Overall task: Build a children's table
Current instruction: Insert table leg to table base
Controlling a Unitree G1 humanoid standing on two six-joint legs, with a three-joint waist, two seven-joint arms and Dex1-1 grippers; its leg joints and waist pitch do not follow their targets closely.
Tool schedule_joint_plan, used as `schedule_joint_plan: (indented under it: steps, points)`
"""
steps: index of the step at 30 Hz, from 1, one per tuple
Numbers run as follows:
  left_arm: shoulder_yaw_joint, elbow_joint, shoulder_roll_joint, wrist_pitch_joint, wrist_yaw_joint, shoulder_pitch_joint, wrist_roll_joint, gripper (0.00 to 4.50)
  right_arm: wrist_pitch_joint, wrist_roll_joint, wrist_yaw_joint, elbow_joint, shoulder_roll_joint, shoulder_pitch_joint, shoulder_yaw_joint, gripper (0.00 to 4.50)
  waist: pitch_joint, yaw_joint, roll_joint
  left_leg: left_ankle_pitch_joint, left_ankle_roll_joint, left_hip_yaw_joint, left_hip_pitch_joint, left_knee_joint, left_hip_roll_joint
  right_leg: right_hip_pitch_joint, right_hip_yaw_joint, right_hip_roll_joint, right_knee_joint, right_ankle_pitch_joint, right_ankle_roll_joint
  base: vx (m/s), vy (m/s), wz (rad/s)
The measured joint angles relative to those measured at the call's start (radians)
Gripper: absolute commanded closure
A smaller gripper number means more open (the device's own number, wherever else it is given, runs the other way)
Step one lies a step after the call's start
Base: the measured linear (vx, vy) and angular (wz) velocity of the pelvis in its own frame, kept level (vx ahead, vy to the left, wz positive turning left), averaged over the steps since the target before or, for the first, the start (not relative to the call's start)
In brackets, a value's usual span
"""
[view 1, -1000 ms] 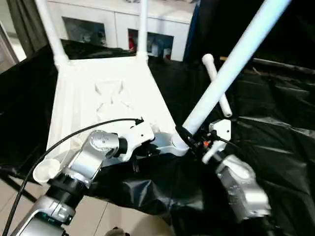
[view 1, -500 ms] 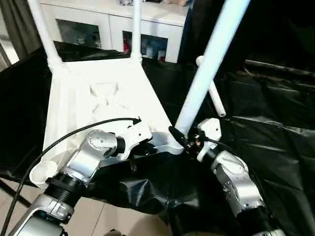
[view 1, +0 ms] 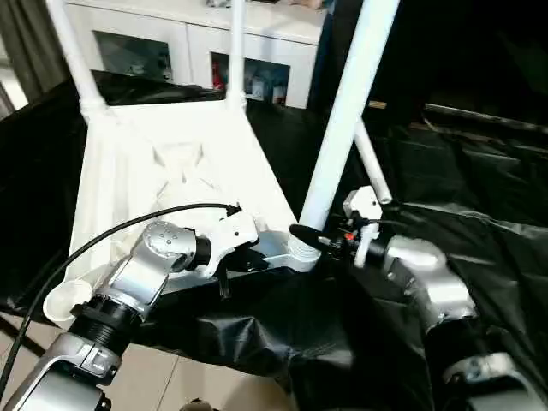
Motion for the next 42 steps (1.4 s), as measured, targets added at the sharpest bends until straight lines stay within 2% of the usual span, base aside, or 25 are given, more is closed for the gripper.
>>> schedule_joint_plan:
  steps: [3, 12, 22, 26, 29, 32, 33, 35, 38, 39, 40, 41, 42]
  points:
    - [-0.006, 0.006, 0.017, -0.019, -0.039, -0.007, -0.005, 4.5, -0.027, -0.009, 0.09, 0.035, -0.036, -0.029, 0.034, 2.61, 0.002, 0.006, 0.007, 0.0, 0.0, 0.0, 0.0, 0.0, 0.0, 0.001, 0.0, 0.0, -0.002, 0.0, 0.0, 0.0, 0.0, 0.0]
    - [-0.019, 0.007, 0.063, -0.049, -0.141, -0.009, -0.025, 4.5, -0.053, -0.009, 0.215, 0.039, -0.045, -0.031, 0.054, 2.61, 0.002, 0.016, 0.006, 0.0, 0.0, 0.0, 0.001, -0.004, 0.0, 0.002, 0.0, 0.0, -0.006, 0.0, 0.0, 0.0, 0.0, 0.0]
    - [-0.021, 0.014, 0.058, -0.062, -0.151, -0.009, -0.022, 4.5, -0.098, -0.009, 0.245, 0.075, -0.052, -0.044, 0.07, 2.62, 0.001, 0.017, 0.004, 0.0, 0.0, 0.0, 0.002, -0.004, 0.0, 0.004, 0.0, 0.0, -0.008, 0.0, 0.0, 0.0, 0.0, 0.0]
    - [-0.019, 0.051, 0.041, -0.069, -0.106, -0.021, -0.005, 4.5, -0.112, -0.009, 0.182, 0.127, -0.023, -0.055, 0.049, 2.62, 0.002, 0.014, 0.004, 0.0, 0.0, 0.0, 0.012, -0.005, 0.0, 0.007, 0.0, 0.0, -0.008, -0.004, 0.007, -0.013, 0.0, 0.0]
    - [-0.006, 0.08, 0.006, -0.045, -0.033, -0.032, 0.006, 4.5, -0.13, -0.015, 0.07, 0.18, 0.012, -0.074, 0.024, 2.62, 0.006, 0.005, 0.008, 0.0, 0.0, -0.004, 0.019, -0.006, 0.0, 0.012, -0.005, 0.0, -0.02, -0.005, 0.008, -0.057, 0.012, -0.06]
    - [0.014, 0.087, -0.024, 0.015, 0.035, -0.039, 0.009, 4.5, -0.138, -0.02, -0.068, 0.23, 0.054, -0.102, 0.006, 2.62, 0.01, -0.015, 0.011, 0.0, 0.0, -0.014, 0.017, -0.012, -0.001, 0.016, -0.015, 0.0, -0.04, -0.005, 0.007, -0.049, 0.04, -0.19]
    - [0.023, 0.087, -0.035, 0.043, 0.062, -0.043, 0.009, 4.5, -0.138, -0.024, -0.125, 0.241, 0.07, -0.111, 0.001, 2.62, 0.011, -0.027, 0.013, 0.0, 0.0, -0.021, 0.014, -0.013, -0.001, 0.017, -0.023, -0.001, -0.049, -0.005, 0.007, -0.041, 0.049, -0.25]
    - [0.031, 0.091, -0.054, 0.086, 0.106, -0.057, 0.015, 4.5, -0.139, -0.04, -0.218, 0.266, 0.103, -0.133, -0.008, 2.62, 0.014, -0.04, 0.017, 0.0, 0.0, -0.028, 0.011, -0.013, -0.002, 0.014, -0.032, -0.002, -0.057, -0.005, 0.007, -0.051, 0.048, -0.25]
    - [0.056, 0.119, -0.103, 0.156, 0.2, -0.084, 0.03, 4.5, -0.139, -0.059, -0.375, 0.31, 0.147, -0.168, -0.026, 2.62, 0.022, -0.052, 0.023, -0.001, 0.0, -0.03, 0.015, -0.014, -0.004, 0.013, -0.037, -0.004, -0.064, -0.005, 0.007, -0.06, 0.027, -0.15]
    - [0.071, 0.149, -0.143, 0.204, 0.265, -0.109, 0.035, 4.5, -0.136, -0.066, -0.475, 0.345, 0.181, -0.193, -0.04, 2.62, 0.03, -0.059, 0.03, -0.001, 0.0, -0.031, 0.02, -0.019, -0.002, 0.017, -0.054, -0.01, -0.073, -0.006, 0.006, -0.069, 0.013, -0.07]
    - [0.08, 0.173, -0.177, 0.239, 0.319, -0.135, 0.04, 4.5, -0.13, -0.072, -0.567, 0.379, 0.211, -0.218, -0.061, 2.62, 0.036, -0.059, 0.039, -0.001, 0.0, -0.028, 0.018, -0.027, -0.001, 0.021, -0.069, -0.019, -0.07, -0.016, -0.004, -0.086, 0.008, -0.07]
    - [0.082, 0.191, -0.205, 0.264, 0.364, -0.159, 0.047, 4.5, -0.123, -0.079, -0.642, 0.401, 0.226, -0.241, -0.074, 2.62, 0.04, -0.046, 0.042, -0.001, -0.001, -0.02, 0.006, -0.034, 0.001, 0.012, -0.071, -0.018, -0.027, -0.034, -0.021, -0.116, -0.011, 0.0]
    - [0.082, 0.204, -0.243, 0.285, 0.418, -0.177, 0.056, 4.5, -0.122, -0.077, -0.71, 0.417, 0.245, -0.254, -0.095, 2.62, 0.033, -0.033, 0.015, 0.0, -0.001, 0.013, 0.002, -0.037, -0.001, 0.015, -0.042, -0.028, 0.039, -0.065, -0.031, -0.116, -0.011, 0.0]
